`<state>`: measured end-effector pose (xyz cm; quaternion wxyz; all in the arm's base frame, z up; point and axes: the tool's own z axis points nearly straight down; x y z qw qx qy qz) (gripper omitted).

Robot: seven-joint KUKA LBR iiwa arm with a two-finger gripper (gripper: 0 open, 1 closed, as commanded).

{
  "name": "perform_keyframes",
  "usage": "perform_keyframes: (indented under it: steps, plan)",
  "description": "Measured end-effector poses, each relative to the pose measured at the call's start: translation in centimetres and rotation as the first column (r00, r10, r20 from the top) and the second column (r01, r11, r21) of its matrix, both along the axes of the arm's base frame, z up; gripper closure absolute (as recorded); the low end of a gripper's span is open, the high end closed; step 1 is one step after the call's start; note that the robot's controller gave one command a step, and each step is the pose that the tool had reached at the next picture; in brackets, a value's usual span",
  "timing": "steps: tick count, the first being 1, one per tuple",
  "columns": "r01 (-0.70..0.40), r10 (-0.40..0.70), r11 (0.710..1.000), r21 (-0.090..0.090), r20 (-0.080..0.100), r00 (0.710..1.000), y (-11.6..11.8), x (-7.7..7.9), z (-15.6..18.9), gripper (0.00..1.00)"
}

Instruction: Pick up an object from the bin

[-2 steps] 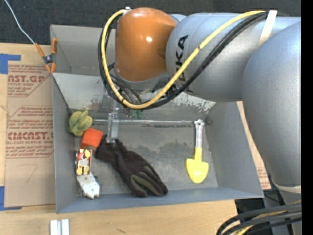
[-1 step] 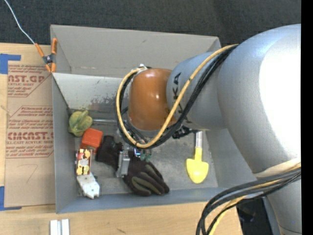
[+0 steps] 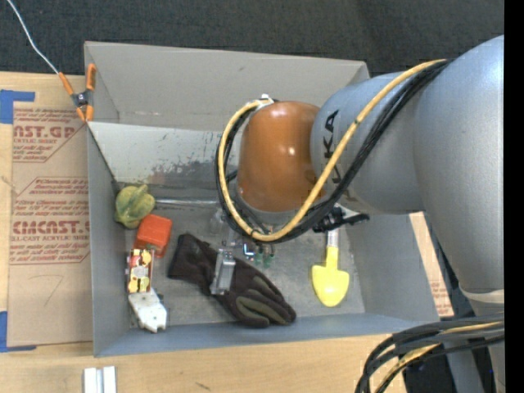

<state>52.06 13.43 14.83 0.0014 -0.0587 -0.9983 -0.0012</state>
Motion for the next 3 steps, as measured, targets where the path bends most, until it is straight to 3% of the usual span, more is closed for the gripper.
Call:
perform_keyframes:
  steps: [1, 2, 3]
  plan:
    - [0.124, -0.124, 0.992, 0.003, 0.002, 0.992, 0.5, 0.2, -4.0, 0.0]
    - [0.33, -0.33, 0.944, 0.0, -0.001, 0.944, 1.7, -2.2, -7.9, 0.0]
    - [0.295, -0.295, 0.955, 0.005, 0.004, 0.955, 0.0, -1.4, -7.8, 1.0]
